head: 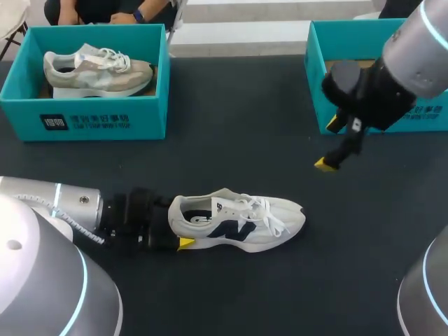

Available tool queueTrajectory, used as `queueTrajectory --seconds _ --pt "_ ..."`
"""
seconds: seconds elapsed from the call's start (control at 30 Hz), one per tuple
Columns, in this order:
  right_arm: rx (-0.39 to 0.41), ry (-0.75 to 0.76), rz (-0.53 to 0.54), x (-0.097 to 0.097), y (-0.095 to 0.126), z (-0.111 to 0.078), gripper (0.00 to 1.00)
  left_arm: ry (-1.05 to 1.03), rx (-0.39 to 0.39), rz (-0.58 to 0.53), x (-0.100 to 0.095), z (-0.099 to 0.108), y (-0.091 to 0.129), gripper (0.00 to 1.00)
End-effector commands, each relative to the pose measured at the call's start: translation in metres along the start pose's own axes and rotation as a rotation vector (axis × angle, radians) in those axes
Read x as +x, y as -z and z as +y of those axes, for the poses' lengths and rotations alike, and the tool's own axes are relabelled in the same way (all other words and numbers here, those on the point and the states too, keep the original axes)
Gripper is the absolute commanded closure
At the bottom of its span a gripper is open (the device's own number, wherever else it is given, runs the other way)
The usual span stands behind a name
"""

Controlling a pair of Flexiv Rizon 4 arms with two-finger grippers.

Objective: Take the shoe out of the shoebox, open the shoe tongue, remove and reinsert the insole, then place the shoe into the shoebox

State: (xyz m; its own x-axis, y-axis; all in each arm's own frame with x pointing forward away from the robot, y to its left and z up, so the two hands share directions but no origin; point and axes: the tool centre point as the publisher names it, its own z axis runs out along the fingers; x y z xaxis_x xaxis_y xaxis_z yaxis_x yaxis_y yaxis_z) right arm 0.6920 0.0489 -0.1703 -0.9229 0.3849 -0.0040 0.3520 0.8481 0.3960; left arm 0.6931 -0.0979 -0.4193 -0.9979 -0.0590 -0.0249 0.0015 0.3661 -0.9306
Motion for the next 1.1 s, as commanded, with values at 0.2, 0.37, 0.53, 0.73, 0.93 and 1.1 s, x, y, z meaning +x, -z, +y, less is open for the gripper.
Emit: queueTrajectory --seconds 0.2,0.37,0.53,0.73,0.93,1.1 --pt "-0.029 -0.530 -0.158 0.007 -0.028 0.027 0.00 0.000 -0.004 -0.002 0.001 0.000 0.001 1.00" --pt "-0.029 -0.530 -0.158 0.007 -0.028 0.027 0.00 0.000 -0.004 -0.002 0.001 0.000 0.001 1.00" --pt "-0.029 -0.530 -0.158 0.007 -0.028 0.027 0.00 0.000 -0.004 -0.002 0.001 0.000 0.001 1.00" --pt "-0.029 -0.530 -0.158 0.007 -0.028 0.027 0.00 0.000 -0.004 -0.002 0.001 0.000 0.001 1.00" --pt "0.105 -0.532 -0.057 0.007 -0.060 0.041 0.00 0.000 -0.004 -0.002 0.001 0.000 0.001 1.00" --pt "0.151 -0.570 -0.045 0.013 -0.089 0.052 0.00 0.000 -0.004 -0.002 0.001 0.000 0.001 1.00"
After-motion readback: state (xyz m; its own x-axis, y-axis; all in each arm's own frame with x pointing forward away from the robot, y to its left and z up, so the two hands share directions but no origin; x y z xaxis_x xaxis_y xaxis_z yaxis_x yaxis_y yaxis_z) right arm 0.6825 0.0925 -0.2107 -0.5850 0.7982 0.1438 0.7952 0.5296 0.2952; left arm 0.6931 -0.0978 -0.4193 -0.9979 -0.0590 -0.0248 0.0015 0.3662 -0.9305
